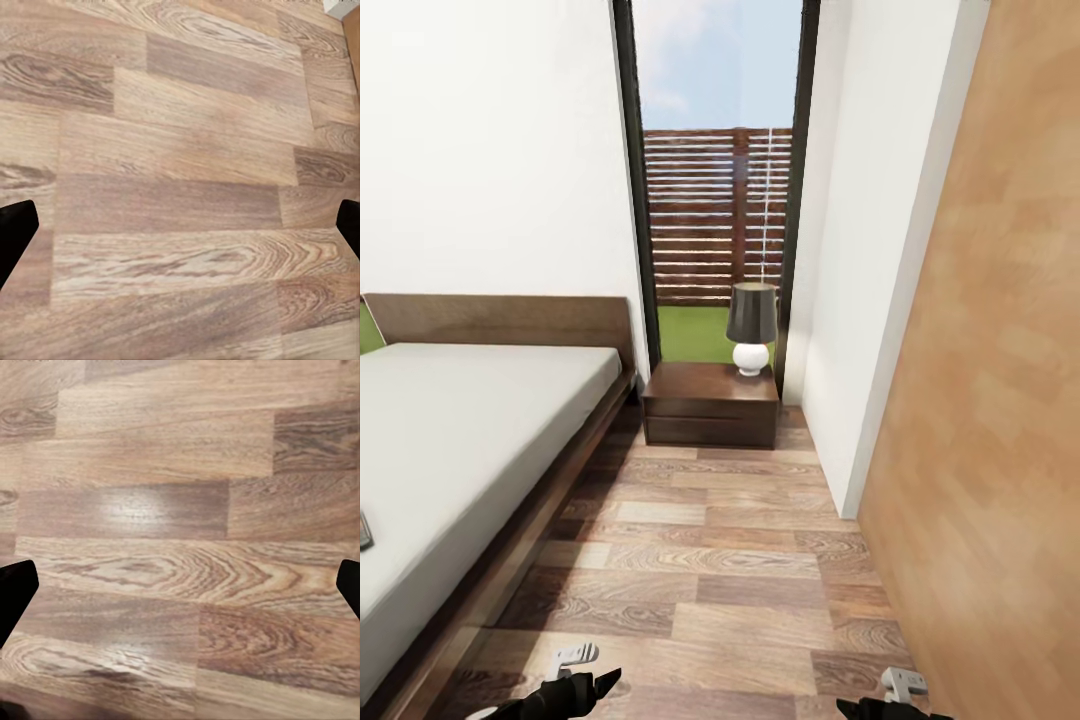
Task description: In the bedroom, move the book from the bed onto either nightstand, and place the two sandals side by side next to the bed.
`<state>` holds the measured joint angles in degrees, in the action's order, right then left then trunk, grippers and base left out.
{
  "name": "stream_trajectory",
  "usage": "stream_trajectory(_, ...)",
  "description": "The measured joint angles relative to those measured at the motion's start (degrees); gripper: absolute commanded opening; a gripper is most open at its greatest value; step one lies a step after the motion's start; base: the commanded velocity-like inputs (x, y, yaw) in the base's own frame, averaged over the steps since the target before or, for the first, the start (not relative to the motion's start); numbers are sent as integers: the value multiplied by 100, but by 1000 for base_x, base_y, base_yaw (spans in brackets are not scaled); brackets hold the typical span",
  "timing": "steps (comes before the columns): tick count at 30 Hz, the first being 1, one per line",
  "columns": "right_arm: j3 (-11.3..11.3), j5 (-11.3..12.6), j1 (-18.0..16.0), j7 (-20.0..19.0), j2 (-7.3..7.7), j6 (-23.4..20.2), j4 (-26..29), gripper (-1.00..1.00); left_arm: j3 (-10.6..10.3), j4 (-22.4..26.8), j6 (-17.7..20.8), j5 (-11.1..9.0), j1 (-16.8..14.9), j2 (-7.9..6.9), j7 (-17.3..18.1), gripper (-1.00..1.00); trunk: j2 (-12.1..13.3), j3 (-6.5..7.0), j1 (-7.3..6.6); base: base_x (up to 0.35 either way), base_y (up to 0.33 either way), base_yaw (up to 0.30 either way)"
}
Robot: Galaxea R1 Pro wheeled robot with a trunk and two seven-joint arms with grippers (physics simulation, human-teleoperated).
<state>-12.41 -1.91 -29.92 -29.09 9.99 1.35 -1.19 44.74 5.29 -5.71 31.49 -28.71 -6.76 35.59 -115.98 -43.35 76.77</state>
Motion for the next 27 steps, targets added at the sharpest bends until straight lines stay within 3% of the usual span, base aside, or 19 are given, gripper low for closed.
stream_trajectory(27,0,0,1,0,0,0,-3,100,0,-1,2,0,0,0,0,100,1083,485,-593,0,0,0)
